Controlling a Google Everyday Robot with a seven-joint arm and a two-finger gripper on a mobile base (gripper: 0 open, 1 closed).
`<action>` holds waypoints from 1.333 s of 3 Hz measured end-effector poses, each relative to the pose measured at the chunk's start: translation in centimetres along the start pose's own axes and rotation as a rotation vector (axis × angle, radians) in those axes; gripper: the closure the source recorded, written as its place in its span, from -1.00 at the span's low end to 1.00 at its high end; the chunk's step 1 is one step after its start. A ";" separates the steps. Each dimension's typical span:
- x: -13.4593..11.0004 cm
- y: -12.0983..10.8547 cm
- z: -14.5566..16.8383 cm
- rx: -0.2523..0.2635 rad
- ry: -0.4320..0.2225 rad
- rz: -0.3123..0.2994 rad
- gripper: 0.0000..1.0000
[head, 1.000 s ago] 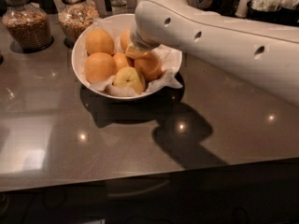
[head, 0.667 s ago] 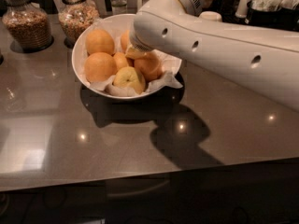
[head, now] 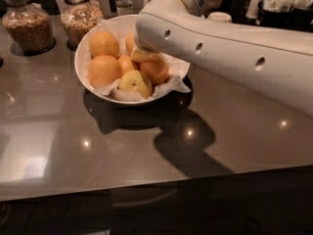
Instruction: Pick orange from white bowl
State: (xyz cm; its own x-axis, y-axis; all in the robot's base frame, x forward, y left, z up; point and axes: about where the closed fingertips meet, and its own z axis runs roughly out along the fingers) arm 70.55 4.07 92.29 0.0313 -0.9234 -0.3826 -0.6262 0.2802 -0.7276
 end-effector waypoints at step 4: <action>-0.3 -0.4 0.8 -0.048 0.027 -0.030 1.00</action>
Offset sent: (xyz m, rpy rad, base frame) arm 0.0435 0.0068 -0.0827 -0.3887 0.1192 0.1449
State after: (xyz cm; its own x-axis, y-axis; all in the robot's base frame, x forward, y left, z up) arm 71.38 4.42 92.24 0.0304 -0.9380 -0.3453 -0.6619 0.2399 -0.7101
